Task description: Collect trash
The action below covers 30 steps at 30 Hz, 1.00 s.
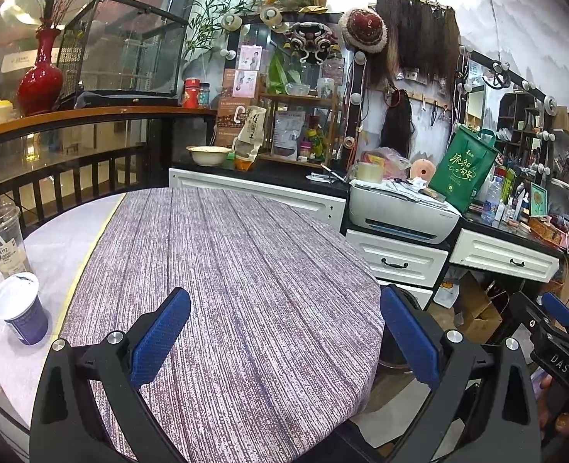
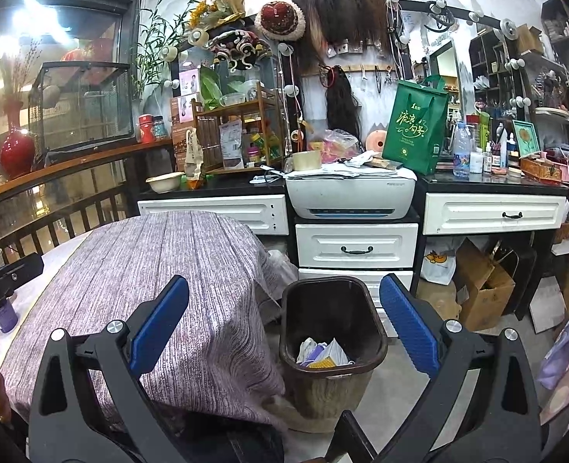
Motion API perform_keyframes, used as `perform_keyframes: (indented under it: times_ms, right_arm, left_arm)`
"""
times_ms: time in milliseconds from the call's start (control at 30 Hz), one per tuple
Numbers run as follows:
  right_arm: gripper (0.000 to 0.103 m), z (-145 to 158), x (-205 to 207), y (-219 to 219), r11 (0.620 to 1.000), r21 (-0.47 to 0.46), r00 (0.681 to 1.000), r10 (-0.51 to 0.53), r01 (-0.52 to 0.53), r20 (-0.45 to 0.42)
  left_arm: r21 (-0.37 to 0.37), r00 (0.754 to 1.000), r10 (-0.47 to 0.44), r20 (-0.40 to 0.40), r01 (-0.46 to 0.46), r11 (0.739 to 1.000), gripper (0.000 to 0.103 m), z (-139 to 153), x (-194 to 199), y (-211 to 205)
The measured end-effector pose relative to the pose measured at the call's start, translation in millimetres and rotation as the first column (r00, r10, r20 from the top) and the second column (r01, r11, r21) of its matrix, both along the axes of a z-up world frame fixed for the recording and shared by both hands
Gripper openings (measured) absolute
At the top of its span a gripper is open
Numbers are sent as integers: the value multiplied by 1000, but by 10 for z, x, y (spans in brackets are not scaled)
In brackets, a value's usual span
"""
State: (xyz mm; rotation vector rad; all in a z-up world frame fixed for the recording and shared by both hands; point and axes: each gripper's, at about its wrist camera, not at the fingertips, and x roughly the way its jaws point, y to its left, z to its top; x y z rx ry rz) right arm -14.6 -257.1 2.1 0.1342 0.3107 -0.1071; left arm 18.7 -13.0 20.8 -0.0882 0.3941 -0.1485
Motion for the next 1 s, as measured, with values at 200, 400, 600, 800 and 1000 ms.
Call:
perform_keyframes:
  times_ms: [200, 400, 600, 800, 1000]
  right_arm:
    - [97, -9, -2, 21, 1000, -8, 1000, 6, -6, -4]
    - [97, -13, -11, 20, 1000, -11, 1000, 6, -6, -1]
    - [97, -14, -17, 22, 1000, -12, 1000, 6, -6, -4]
    - [97, -35, -14, 23, 1000, -8, 1000, 3, -3, -7]
    - [97, -75, -16, 28, 1000, -1, 1000, 1, -1, -12]
  left_arm:
    - [3, 1000, -7, -2, 8, 1000, 97, 3, 3, -7]
    - [10, 1000, -14, 4, 14, 1000, 97, 21, -9, -30]
    - [12, 1000, -18, 3, 18, 1000, 97, 28, -1, -41]
    - [13, 1000, -17, 1, 17, 1000, 97, 24, -2, -46]
    - [13, 1000, -17, 0, 17, 1000, 97, 29, -2, -48]
